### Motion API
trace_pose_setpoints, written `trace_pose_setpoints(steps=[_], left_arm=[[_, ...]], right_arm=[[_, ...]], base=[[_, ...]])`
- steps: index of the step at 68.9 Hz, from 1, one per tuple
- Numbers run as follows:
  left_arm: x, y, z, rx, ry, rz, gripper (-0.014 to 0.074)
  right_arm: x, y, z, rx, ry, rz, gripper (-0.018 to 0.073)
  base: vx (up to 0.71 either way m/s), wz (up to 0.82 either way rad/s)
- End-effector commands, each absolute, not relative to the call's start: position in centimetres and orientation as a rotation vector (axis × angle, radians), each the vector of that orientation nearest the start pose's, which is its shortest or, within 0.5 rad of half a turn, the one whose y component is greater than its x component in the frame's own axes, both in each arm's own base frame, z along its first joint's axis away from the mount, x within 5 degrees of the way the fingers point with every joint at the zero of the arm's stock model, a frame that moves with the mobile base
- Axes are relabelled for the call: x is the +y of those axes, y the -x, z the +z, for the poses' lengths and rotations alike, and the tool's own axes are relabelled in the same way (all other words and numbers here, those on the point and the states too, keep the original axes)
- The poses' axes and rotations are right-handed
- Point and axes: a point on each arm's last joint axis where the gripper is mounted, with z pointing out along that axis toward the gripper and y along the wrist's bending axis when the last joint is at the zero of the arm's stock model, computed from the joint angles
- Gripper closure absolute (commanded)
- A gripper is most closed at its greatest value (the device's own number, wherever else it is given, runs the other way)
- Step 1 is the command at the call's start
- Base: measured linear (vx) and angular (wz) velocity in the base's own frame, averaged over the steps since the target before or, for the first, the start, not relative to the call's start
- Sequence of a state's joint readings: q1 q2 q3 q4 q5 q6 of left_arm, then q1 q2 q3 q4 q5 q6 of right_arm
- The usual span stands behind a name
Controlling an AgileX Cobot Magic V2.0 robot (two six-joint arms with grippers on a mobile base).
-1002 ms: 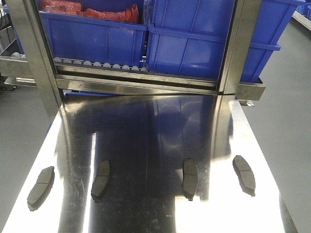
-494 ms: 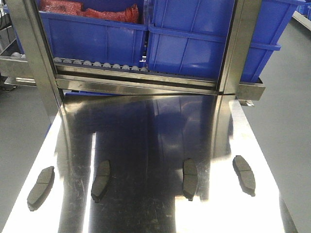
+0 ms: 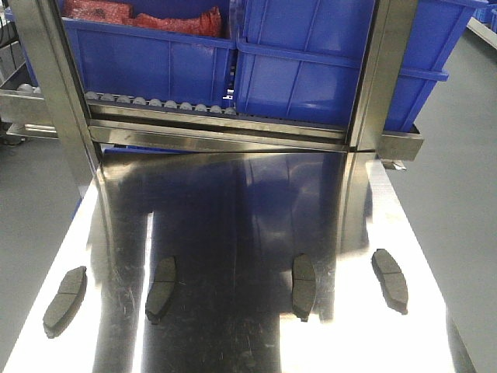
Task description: Move and align brake pads A on conveyor
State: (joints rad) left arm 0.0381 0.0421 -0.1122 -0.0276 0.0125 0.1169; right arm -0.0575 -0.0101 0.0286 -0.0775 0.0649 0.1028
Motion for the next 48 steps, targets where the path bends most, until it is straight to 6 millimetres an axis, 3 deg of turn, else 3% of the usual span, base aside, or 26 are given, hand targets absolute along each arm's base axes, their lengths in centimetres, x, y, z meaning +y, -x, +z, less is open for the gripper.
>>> trace_pose_setpoints(steps=[1,6,13,23,34,48], left_arm=[[0.3,-6.1,28.3,1.381,-0.001,0.075,0.0603],[0.3,-7.3,29.8,1.468,0.02,0.04,0.0603],[0.1,-9.2,30.3,1.704,0.017,0.005,0.0603],[0.0,-11.9,30.2,2.057,-0.007,-0.027,0.0603],[-0.3,-13.3,29.0,2.333,-0.012,-0.075,0.0603],[-0.3,-14.3,27.8,2.428,-0.005,-0.097,0.0603]], right_arm=[[-0.3,-5.6,20.1,1.494,-0.056,-0.033,0.0571],[-0.3,-5.6,20.1,1.494,-0.056,-0.033,0.0571],[-0.3,-5.6,20.1,1.494,-0.056,-0.033,0.0571],[-0.3,-5.6,20.1,1.494,-0.056,-0.033,0.0571],[-0.3,-5.6,20.1,1.494,-0.056,-0.033,0.0571],[-0.3,-5.6,20.1,1.494,-0.056,-0.033,0.0571]], base=[[0.0,0.0],[0.0,0.0],[0.0,0.0],[0.0,0.0],[0.0,0.0],[0.0,0.0]])
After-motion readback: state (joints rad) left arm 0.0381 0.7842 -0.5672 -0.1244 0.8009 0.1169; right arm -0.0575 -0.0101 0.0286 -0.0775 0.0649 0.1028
